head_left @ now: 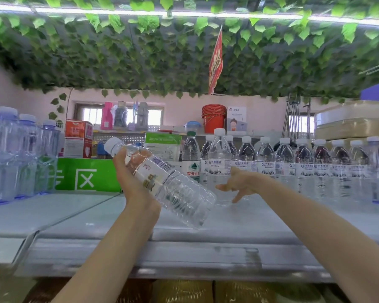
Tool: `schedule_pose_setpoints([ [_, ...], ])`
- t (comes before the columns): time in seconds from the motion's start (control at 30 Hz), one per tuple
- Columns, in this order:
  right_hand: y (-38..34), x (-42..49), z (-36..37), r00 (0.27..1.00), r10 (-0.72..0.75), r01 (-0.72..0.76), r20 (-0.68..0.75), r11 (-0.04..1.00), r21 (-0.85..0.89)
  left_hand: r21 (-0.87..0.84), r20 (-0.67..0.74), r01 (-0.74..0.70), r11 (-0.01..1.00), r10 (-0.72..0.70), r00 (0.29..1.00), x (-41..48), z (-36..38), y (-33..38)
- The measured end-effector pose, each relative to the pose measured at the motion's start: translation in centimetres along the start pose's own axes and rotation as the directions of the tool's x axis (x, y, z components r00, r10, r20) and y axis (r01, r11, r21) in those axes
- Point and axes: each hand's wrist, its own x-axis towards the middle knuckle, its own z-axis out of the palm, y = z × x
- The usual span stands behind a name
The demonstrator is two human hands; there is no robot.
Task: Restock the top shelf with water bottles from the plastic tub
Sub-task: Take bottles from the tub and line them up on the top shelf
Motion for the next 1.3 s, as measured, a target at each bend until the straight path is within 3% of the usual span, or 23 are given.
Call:
schedule_pose_setpoints([
  [0.27, -0.8, 1.2, 2.0, 0.997, 0.017, -0.018, -0.076, 1.000, -0.012, 0.054, 0.007, -0.016, 0.998, 0.016, 1.000, 0.9, -0.8, 0.9],
  [0.37, -0.7, 1.4, 2.3, 0.994, -0.006, -0.004, -0.111, 0.995, -0.095, 0.051, 0.029, -0.010, 0.999, 0.008, 1.000, 1.1, -0.9, 0.9],
  [0.47, 0.1, 2.1, 2.4, 0.981, -0.118, 0.074, -0.151, 0.959, -0.273, 0.063, 0.032, -0.020, 0.998, 0.018, 0.999, 1.4, -0.8, 0.8],
  [0.57, 1.2, 2.6, 2.8, 0.954, -0.269, 0.168, -0.132, 0.845, -0.508, 0.051, 0.058, -0.018, 0.999, 0.015, 0.998, 1.5, -0.6, 0.4],
  [0.7, 1.8, 2.8, 2.1, 0.898, -0.430, 0.182, -0.090, 0.550, -0.815, 0.051, 0.059, 0.000, 0.999, -0.003, 0.998, 1.5, -0.5, 0.1],
  [0.77, 1.7, 2.5, 2.1, 0.888, -0.455, 0.156, -0.064, 0.431, -0.889, 0.066, 0.035, 0.006, 0.998, -0.009, 0.999, 1.6, -0.8, 0.0],
  [0.9, 1.1, 2.7, 2.4, 0.907, -0.412, 0.078, -0.082, 0.358, -0.930, 0.108, -0.008, 0.014, 0.994, -0.013, 1.000, 2.1, -1.3, -0.3],
  [1.17, 0.9, 1.6, 2.5, 0.897, -0.427, 0.061, -0.116, 0.380, -0.923, 0.164, 0.090, 0.031, 0.986, -0.046, 0.995, 0.7, 0.2, 0.5],
  [1.23, 0.5, 0.6, 2.7, 0.894, -0.427, 0.086, -0.138, 0.464, -0.882, 0.239, 0.083, 0.010, 0.971, -0.031, 0.996, 0.3, 0.9, 1.1],
  [1.3, -0.5, -1.2, 3.2, 0.889, -0.419, 0.129, -0.188, 0.621, -0.773, 0.288, 0.099, -0.004, 0.958, -0.026, 0.995, -0.2, 1.8, 1.8],
])
